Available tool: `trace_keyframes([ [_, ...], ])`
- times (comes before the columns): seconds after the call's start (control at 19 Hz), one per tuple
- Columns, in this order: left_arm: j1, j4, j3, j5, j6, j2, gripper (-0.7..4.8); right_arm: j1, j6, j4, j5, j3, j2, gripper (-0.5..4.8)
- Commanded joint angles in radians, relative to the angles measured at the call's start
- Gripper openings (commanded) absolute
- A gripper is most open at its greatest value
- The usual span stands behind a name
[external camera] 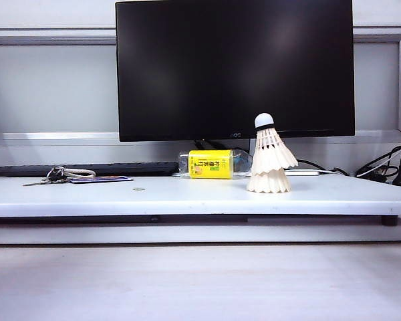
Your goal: Stack the badminton balls on the table vertically.
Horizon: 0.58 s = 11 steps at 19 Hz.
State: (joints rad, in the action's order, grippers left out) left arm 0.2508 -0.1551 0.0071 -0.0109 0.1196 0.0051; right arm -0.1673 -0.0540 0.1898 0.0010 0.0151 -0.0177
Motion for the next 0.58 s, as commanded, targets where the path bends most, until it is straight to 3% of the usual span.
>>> trace_keyframes([
  [0.05, 0.0, -0.01, -0.002, -0.004, -0.008, -0.002, -0.05, 0.0, 0.003, -0.001, 0.001, -0.003, -0.001, -0.01],
  [0.58, -0.02, -0.011, -0.002, 0.0, -0.008, -0.004, -0.05, 0.014, 0.003, -0.013, 0.0, -0.003, 0.016, -0.01],
])
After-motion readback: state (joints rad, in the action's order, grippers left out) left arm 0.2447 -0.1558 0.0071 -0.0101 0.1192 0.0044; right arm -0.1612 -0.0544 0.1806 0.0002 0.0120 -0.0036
